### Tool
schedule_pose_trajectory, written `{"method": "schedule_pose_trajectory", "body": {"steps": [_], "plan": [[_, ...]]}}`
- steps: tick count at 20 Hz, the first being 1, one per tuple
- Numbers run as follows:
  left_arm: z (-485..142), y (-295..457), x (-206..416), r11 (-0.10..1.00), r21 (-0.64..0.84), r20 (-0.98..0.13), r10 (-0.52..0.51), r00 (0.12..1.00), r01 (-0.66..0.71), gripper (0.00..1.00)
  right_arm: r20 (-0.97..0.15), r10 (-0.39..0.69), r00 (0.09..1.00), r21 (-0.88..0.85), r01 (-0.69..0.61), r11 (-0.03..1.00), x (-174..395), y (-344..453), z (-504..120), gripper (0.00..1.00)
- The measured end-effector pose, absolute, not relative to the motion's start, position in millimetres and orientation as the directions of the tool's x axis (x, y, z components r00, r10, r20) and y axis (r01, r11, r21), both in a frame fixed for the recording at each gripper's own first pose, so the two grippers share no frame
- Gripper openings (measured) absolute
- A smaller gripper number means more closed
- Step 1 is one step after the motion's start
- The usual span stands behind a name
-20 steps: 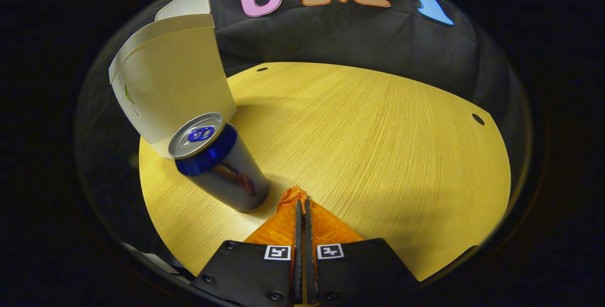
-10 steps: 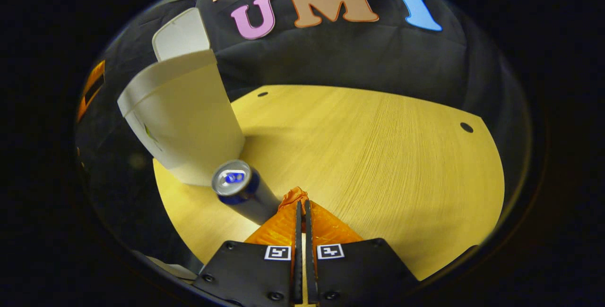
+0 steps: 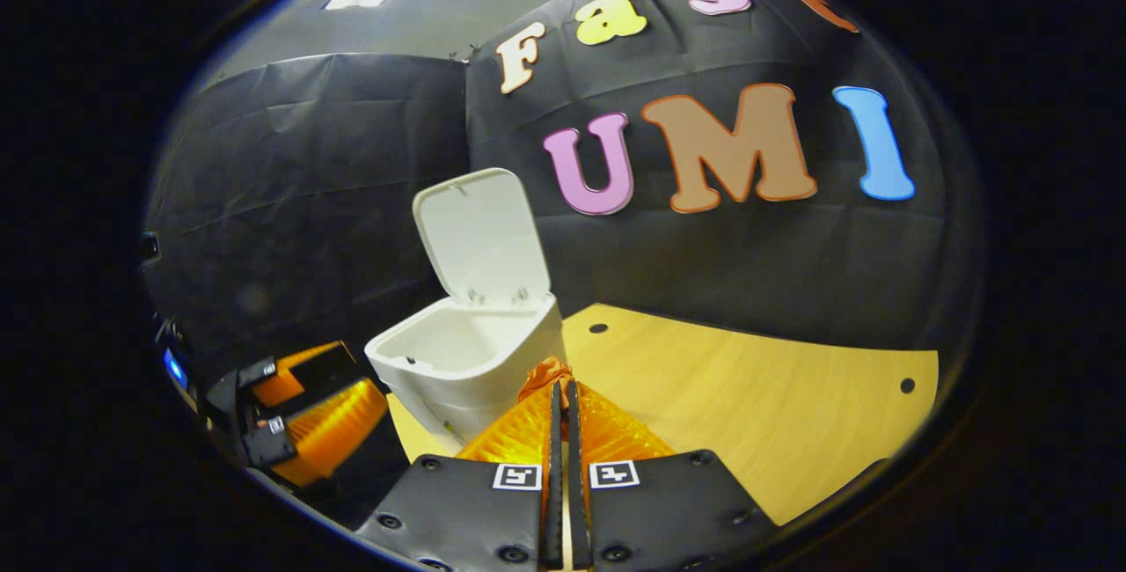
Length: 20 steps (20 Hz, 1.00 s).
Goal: Press the lid of the desktop garbage bin to open it, pick up the crumpled paper on the desktop and throw it into the bin, then pick up the pop can on the desktop and drop it into the bin, and finally close the garbage bin lid.
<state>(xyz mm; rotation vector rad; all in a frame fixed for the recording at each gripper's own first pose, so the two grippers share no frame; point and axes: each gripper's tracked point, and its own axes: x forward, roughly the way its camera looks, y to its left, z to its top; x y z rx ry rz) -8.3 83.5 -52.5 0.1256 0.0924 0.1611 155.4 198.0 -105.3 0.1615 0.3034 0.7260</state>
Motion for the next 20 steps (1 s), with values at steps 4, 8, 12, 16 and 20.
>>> {"method": "schedule_pose_trajectory", "body": {"steps": [4, 8, 12, 16, 20], "plan": [[-63, 90, -19, 0.979, 0.131, -0.112, 0.168, 0.979, -0.153, 0.93, -0.175, 0.735, 0.655, 0.246, -0.694, 0.677, 166, 245, -87, 0.06], [-72, 102, -32, 0.974, 0.145, -0.143, 0.197, 0.97, -0.177, 0.93, -0.173, 0.751, 0.637, 0.24, -0.713, 0.659, 175, 281, -81, 0.06], [-75, 111, -38, 0.969, 0.146, -0.151, 0.22, 0.964, -0.198, 0.93, -0.2, 0.754, 0.625, 0.249, -0.712, 0.656, 184, 300, -88, 0.11], [-77, 111, -40, 0.97, 0.133, -0.153, 0.222, 0.963, -0.203, 0.93, -0.198, 0.753, 0.628, 0.239, -0.714, 0.658, 184, 307, -90, 0.22], [-77, 103, -37, 0.976, 0.121, -0.15, 0.2, 0.968, -0.183, 0.93, -0.186, 0.762, 0.62, 0.23, -0.727, 0.647, 181, 309, -89, 0.58]]}}
